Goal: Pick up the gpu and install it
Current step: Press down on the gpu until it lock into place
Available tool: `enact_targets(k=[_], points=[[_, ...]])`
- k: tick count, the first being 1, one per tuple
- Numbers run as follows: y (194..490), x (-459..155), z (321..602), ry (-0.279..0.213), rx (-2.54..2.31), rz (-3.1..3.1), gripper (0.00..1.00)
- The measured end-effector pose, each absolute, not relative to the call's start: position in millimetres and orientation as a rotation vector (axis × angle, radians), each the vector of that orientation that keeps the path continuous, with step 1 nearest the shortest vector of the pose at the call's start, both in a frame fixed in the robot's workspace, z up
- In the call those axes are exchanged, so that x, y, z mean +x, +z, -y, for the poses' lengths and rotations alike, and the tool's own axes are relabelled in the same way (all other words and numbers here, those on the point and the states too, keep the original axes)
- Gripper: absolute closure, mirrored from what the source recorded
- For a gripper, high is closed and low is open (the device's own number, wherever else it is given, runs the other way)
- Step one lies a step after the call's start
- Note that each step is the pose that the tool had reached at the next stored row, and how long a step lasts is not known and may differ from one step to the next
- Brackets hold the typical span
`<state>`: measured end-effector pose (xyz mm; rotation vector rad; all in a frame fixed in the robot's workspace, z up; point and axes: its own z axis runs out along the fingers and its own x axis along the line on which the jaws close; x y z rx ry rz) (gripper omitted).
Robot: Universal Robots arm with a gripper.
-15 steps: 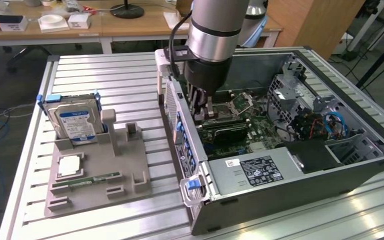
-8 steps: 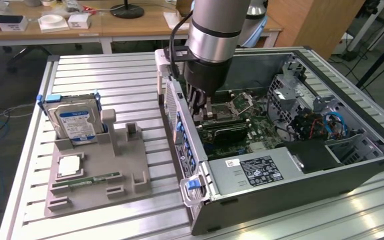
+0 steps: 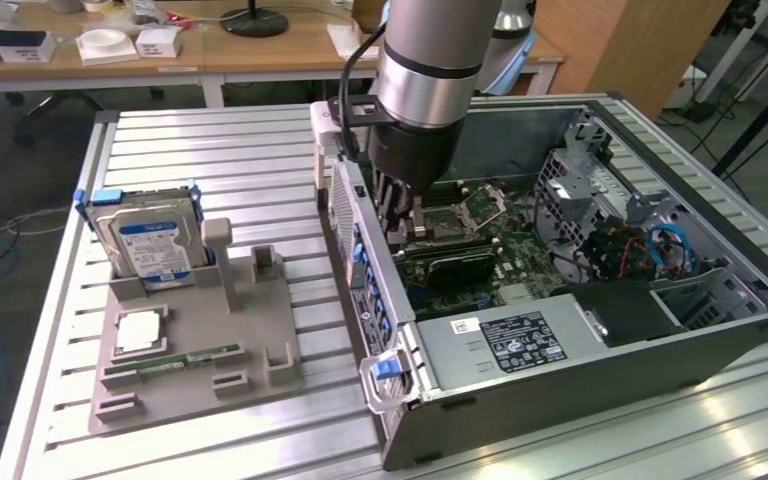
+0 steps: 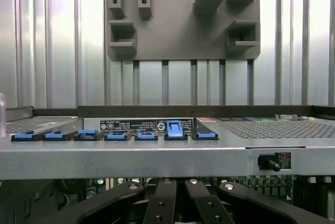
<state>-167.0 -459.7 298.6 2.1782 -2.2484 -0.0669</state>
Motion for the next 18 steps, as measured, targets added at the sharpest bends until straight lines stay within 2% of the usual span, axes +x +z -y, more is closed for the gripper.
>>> enact_targets(k=[5, 18], points=[[307.6, -166.9, 459.7, -0.07, 2.18, 2.25, 0.89], [308.6, -163.3, 458.4, -0.067, 2.191, 2.261, 0.89]])
